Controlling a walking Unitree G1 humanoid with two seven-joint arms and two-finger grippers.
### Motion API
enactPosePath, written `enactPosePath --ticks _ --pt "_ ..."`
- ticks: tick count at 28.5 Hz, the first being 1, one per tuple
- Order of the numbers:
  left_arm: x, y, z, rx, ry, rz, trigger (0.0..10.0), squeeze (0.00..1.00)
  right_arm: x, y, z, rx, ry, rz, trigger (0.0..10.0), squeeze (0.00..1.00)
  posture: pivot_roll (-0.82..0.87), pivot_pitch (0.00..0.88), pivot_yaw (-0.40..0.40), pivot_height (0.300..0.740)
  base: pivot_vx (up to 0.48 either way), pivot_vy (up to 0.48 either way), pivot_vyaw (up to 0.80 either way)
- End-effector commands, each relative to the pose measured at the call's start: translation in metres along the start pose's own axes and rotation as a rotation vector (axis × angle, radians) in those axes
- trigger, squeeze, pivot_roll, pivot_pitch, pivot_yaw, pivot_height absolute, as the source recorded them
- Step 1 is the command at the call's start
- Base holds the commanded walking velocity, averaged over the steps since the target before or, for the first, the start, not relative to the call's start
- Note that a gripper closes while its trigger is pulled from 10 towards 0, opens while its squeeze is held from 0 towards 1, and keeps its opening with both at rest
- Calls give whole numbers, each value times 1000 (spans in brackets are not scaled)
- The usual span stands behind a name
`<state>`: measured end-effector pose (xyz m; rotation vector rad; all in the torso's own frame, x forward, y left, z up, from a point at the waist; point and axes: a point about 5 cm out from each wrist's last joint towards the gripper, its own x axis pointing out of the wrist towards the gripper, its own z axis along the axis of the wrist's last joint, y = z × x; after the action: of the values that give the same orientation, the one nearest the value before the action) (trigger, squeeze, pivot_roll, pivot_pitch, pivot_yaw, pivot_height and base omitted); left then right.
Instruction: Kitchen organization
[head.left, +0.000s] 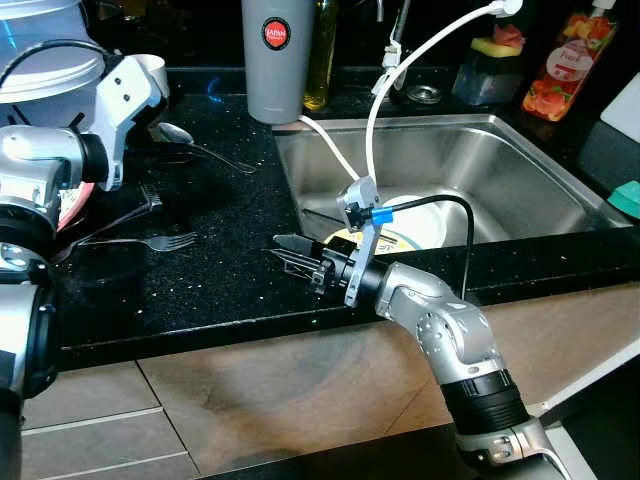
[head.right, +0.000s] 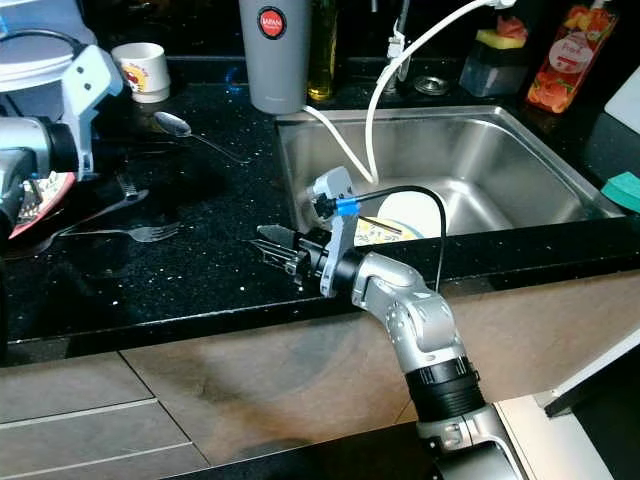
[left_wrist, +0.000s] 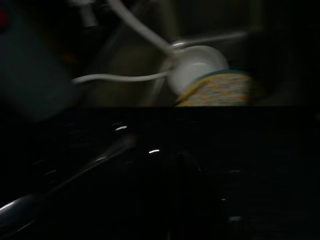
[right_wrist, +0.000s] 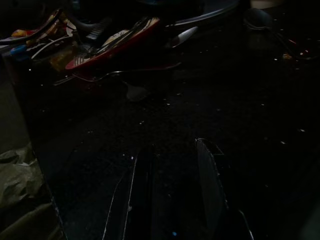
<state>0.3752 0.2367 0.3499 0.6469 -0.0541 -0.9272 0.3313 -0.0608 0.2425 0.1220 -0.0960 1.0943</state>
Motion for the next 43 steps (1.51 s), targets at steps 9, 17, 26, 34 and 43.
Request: enactPosePath --ticks 9,17,26,34,43 --pt "-2 -4 11 -29 -47 -146 10000 1000 -2 -2 4 -3 -11 -6 10000 0 111 170 -35 740 0 0 0" --pt "-11 -6 6 -7 14 -181 10000 1000 -1 1 4 1 -8 17 10000 0 113 169 -34 740 0 0 0" --pt "-13 -12 -1 -19 45 -256 10000 1000 -1 5 1 9 7 50 10000 0 113 169 -36 740 0 0 0" --pt "-16 -21 -17 -67 133 -326 10000 0 -1 6 -1 13 15 65 10000 0 119 167 -41 740 0 0 0" --pt "-20 -24 -31 -139 224 -338 10000 0 -1 7 -2 15 23 74 10000 0 115 159 -42 740 0 0 0"
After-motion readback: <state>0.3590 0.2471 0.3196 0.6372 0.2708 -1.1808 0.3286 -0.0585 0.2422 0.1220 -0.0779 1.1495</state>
